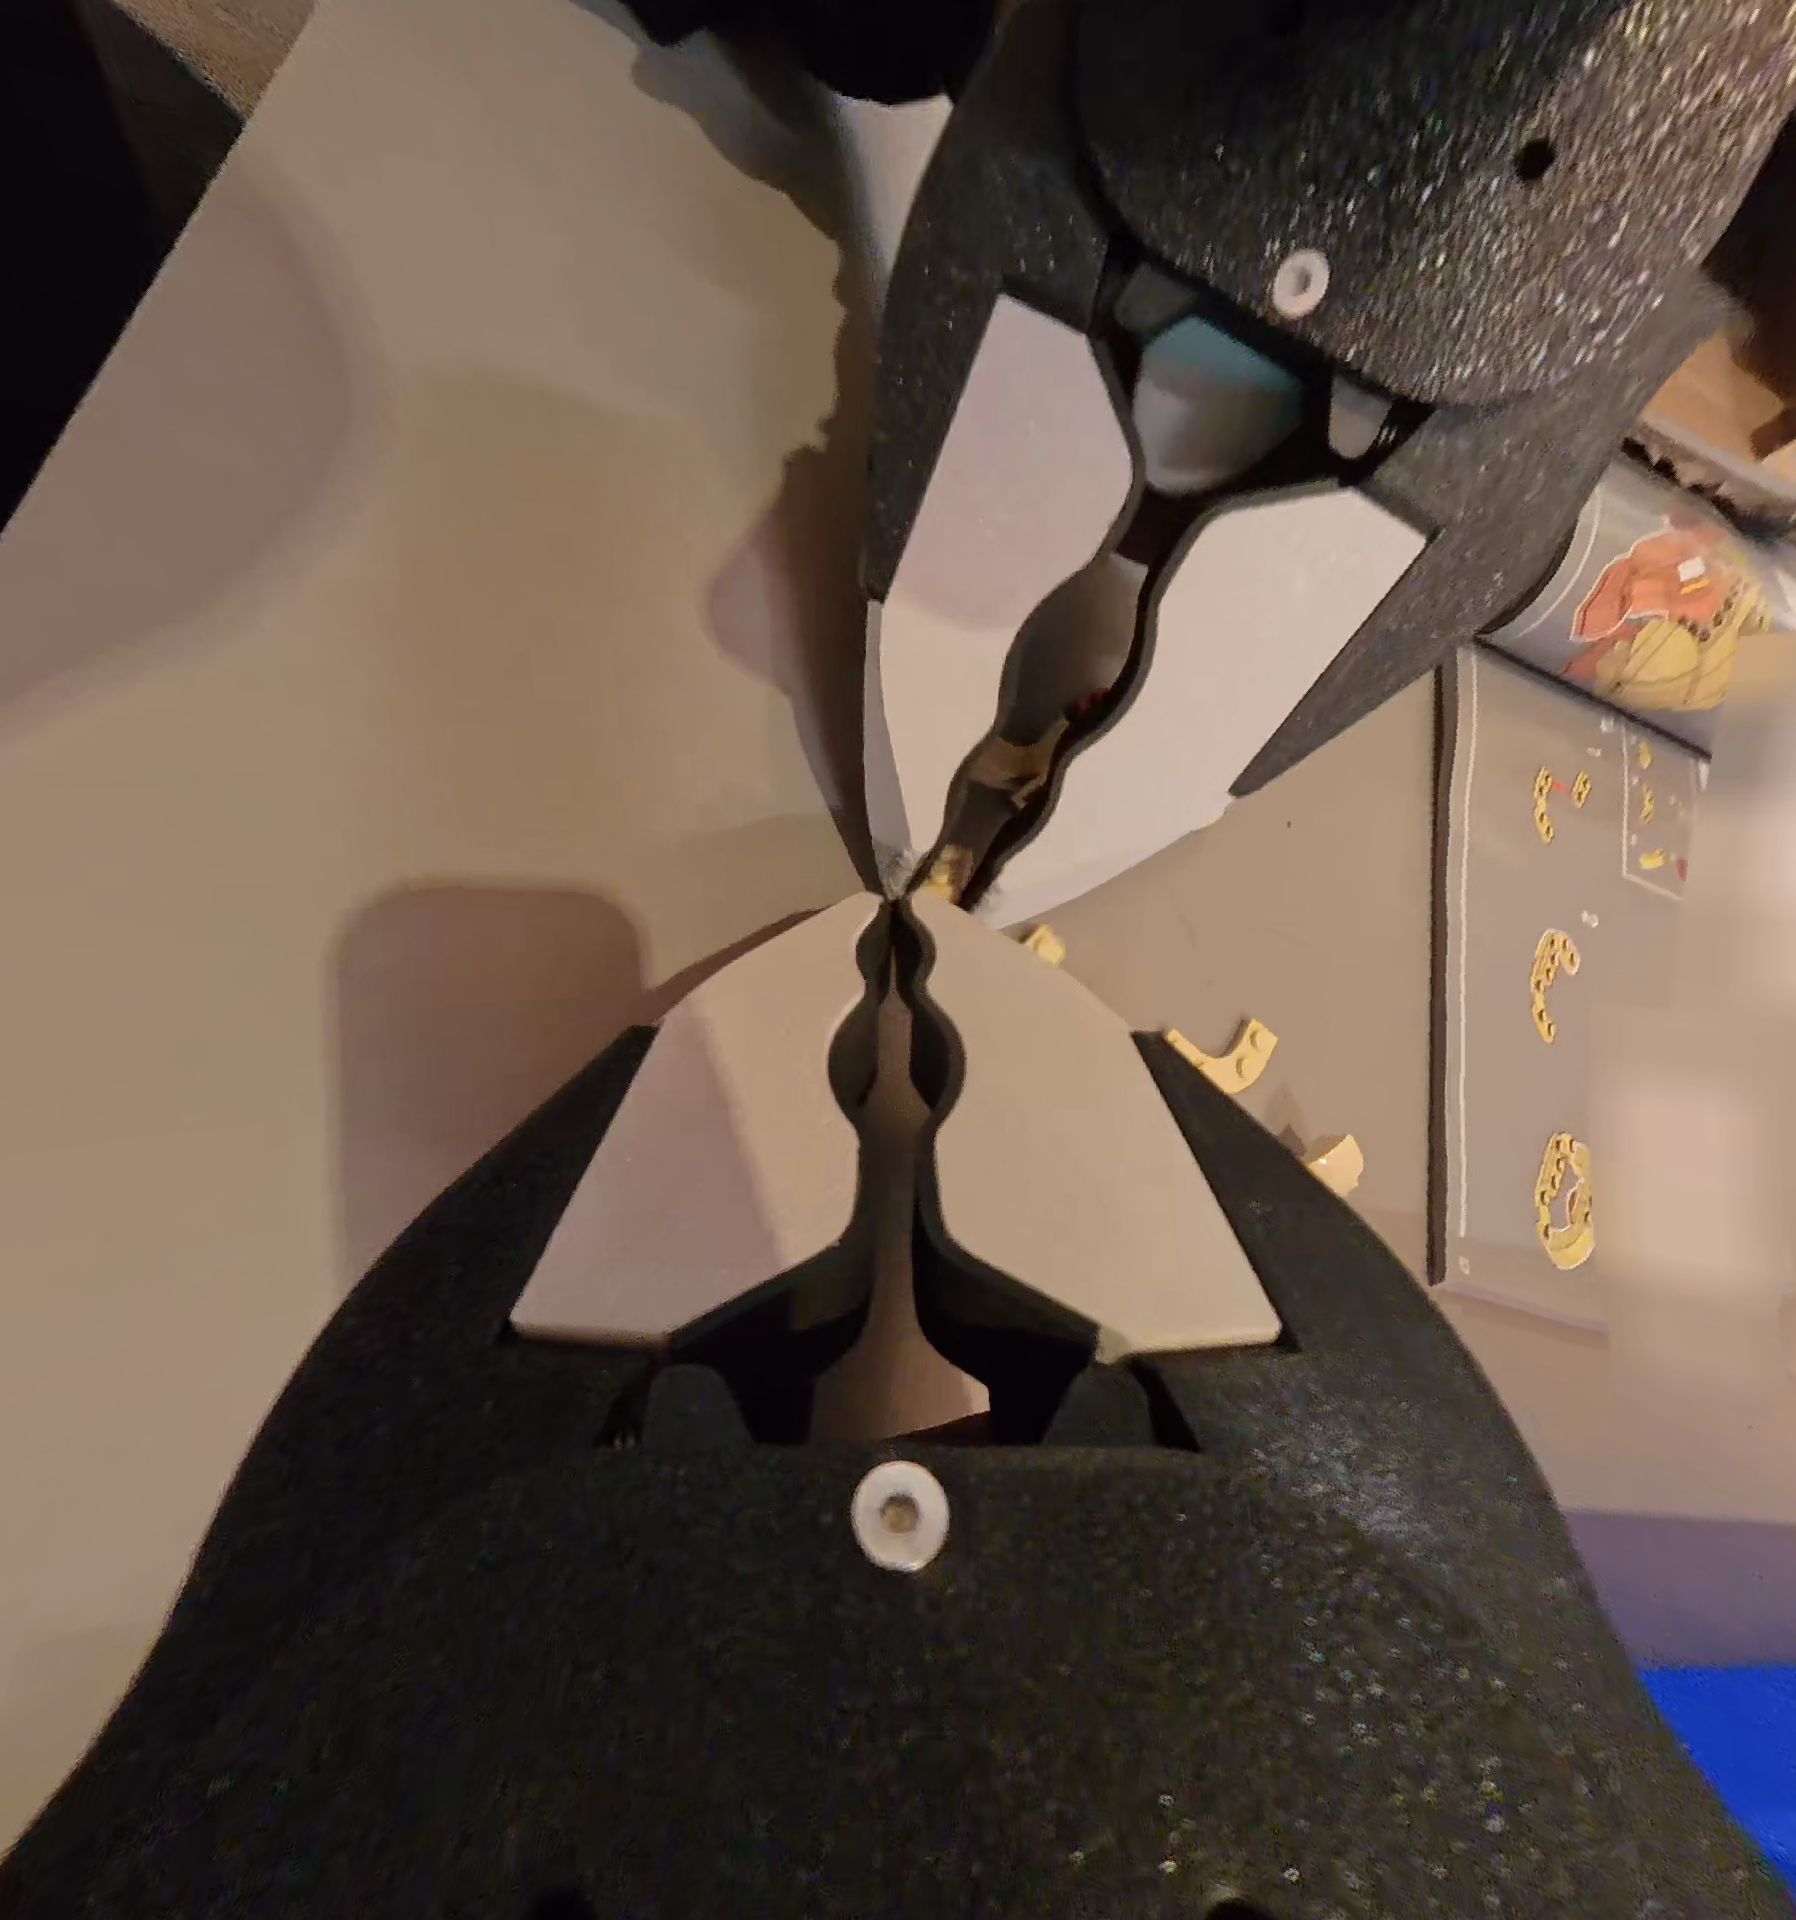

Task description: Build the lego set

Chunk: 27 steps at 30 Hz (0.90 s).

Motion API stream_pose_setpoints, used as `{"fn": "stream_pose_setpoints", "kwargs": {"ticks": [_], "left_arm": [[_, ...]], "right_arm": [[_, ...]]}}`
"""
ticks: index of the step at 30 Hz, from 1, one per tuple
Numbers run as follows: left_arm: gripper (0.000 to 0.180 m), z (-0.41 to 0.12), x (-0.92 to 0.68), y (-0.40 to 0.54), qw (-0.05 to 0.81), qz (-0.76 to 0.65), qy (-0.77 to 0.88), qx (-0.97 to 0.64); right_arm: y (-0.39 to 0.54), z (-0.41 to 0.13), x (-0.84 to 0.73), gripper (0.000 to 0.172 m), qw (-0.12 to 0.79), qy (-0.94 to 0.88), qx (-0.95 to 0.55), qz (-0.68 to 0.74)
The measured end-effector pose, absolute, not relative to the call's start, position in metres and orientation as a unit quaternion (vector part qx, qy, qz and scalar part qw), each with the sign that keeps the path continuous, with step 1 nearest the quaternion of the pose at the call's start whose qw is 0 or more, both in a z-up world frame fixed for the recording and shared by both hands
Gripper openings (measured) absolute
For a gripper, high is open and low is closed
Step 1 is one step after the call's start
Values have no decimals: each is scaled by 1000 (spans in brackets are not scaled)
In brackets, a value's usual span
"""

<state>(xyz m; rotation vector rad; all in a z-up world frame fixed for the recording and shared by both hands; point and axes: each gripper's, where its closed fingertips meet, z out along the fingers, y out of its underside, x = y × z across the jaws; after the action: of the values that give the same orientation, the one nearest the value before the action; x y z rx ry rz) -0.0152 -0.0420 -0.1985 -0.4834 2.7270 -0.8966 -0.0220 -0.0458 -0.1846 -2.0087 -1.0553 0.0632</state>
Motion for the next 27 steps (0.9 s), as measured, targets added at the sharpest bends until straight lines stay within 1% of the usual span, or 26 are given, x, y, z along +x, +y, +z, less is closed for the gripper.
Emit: {"fn": "stream_pose_setpoints", "kwargs": {"ticks": [8,10,12,22,27], "left_arm": [[12,-199,-14,-36,117,-304,929,-174],[15,-197,-14,-34,119,-303,928,-181],[15,-195,-15,-31,120,-302,927,-186],[15,-190,-3,-12,134,-298,908,-261],[14,-195,3,-14,147,-287,913,-251]], "right_arm": [[-45,-192,-7,1,404,-401,-822,9],[-42,-193,-1,13,399,-384,-833,2],[-42,-195,1,17,392,-373,-841,3],[-41,-198,18,17,377,-332,-864,0],[-45,-190,15,17,387,-332,-860,28]]}}
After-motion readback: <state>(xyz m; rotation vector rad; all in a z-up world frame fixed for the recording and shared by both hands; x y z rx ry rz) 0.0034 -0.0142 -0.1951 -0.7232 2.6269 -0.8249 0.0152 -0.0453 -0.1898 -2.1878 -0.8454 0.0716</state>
